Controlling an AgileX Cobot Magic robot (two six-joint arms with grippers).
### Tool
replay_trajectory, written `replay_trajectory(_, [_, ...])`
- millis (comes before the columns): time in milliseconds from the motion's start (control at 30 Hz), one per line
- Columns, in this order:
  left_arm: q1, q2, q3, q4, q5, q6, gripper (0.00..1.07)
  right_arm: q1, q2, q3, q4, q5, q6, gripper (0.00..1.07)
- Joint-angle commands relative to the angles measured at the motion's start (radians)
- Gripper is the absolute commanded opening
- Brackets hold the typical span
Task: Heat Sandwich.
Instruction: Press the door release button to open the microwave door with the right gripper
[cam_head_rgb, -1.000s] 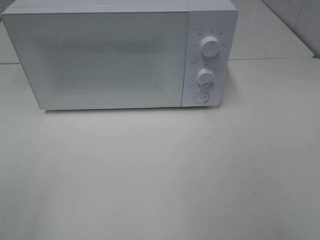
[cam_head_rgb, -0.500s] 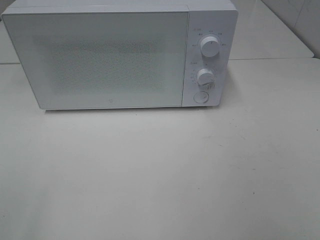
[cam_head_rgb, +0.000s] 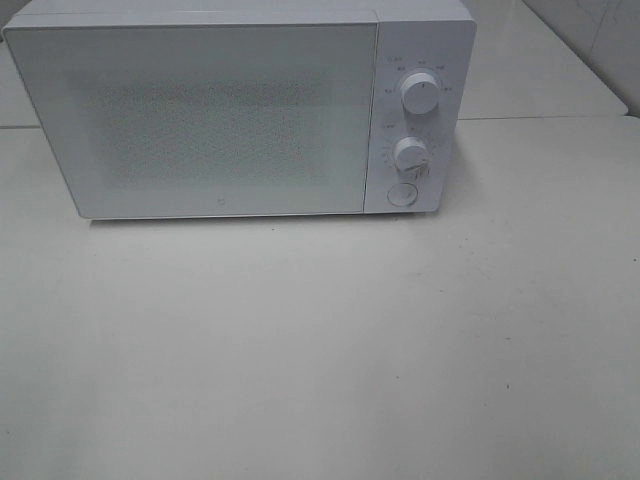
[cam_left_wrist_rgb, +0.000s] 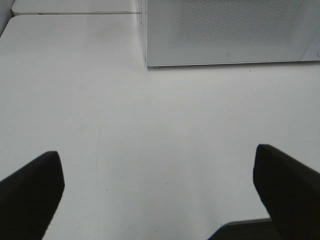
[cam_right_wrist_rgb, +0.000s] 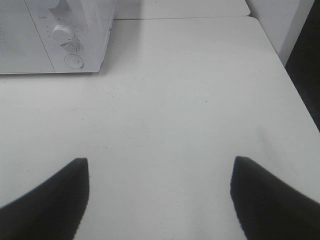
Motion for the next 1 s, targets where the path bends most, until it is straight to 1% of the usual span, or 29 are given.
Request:
replay_trajectory(33, [0.004,-0.015,0.001,-0.007,-0.004,-0.006,0.97,-0.005,-0.025,0.002,0.002,-0.013,-0.012,0.76])
replay_trajectory(467, [0.004,-0.015,0.001,-0.007,-0.004,-0.006,0.97,-0.005,-0.025,0.0,0.002,-0.015,-0.013,0.76])
replay_trajectory(700, [0.004,-0.015,0.001,-0.007,-0.004,-0.006,0.97,-0.005,-0.016,-0.038,0.002,-0.068,-0.013,0.76])
replay_trajectory(867, [0.004,-0.015,0.001,-0.007,-0.004,-0.006,0.97,-0.005,0.051,-0.041,0.003,-0.14,-0.01,0.76])
replay_trajectory(1000, [0.004,-0.015,0.001,-0.007,-0.004,-0.006,0.97,-0.005,0.138,-0.04,0.003,-0.232,-0.009,0.76])
